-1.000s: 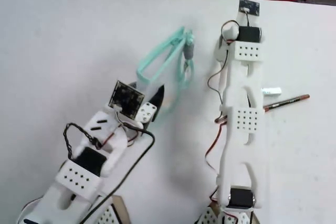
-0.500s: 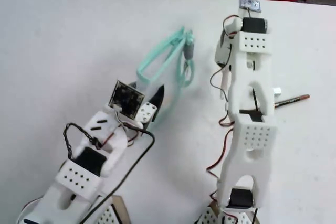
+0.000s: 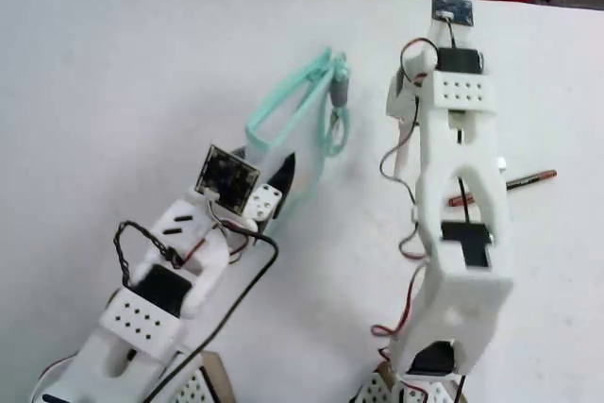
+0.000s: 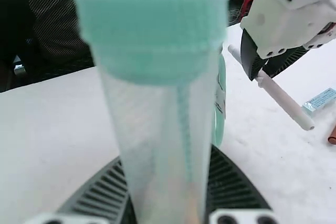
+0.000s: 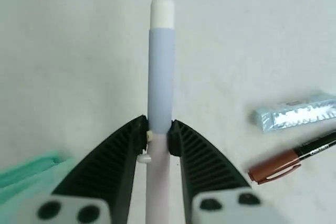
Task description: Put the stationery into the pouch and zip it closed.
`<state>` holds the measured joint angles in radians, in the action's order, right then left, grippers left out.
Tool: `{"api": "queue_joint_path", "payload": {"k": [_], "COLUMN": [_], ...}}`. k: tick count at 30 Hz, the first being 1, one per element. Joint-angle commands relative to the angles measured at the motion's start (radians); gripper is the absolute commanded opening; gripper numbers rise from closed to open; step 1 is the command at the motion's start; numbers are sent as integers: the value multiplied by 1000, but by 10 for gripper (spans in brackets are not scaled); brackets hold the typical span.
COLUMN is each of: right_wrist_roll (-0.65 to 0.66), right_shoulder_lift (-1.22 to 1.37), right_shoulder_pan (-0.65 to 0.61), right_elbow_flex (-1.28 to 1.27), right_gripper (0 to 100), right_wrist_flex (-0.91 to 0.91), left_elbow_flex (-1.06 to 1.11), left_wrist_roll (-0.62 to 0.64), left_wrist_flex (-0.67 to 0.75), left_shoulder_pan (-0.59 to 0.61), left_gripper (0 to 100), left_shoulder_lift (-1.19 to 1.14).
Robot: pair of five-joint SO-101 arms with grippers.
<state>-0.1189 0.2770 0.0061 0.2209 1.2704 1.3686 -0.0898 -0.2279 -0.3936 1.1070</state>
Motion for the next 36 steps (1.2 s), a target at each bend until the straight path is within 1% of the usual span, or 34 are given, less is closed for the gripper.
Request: {"api": "queue_joint_path", "payload": {"k": [1, 4, 7, 11, 13, 24, 28, 30, 33, 36], "right_wrist_roll": [3, 5, 5, 11, 11, 14, 91, 107, 101, 101], "right_shoulder_lift": [-328, -556, -750, -901, -921, -846, -835, -826, -802, -711], "right_shoulder_pan": [-8, -8, -8, -8, -8, -1, -5, -19, -39, -38], "right_elbow_flex": [-381, -706, -976, -1217, -1275, -1289, -1287, -1264, -1181, -1092], "right_gripper": [19, 19, 19, 19, 19, 19, 19, 19, 19, 19], "right_wrist_flex": [-292, -590, -851, -1132, -1218, -1305, -1297, -1259, -1127, -1056], "left_elbow_flex": [-3, -3, -3, -2, -2, -2, -2, -2, -2, -2], "left_wrist_roll": [-14, -14, -14, -14, -14, -14, -14, -14, -14, -14], "left_wrist_flex": [29, 26, 26, 26, 26, 26, 26, 26, 26, 26], "left_shoulder_pan": [-1, -1, -1, -1, -1, -1, -1, -1, -1, -1], "left_gripper": [120, 120, 120, 120, 120, 120, 120, 120, 120, 120], "left_shoulder_lift": [7, 7, 7, 7, 7, 7, 7, 7, 7, 7]}}
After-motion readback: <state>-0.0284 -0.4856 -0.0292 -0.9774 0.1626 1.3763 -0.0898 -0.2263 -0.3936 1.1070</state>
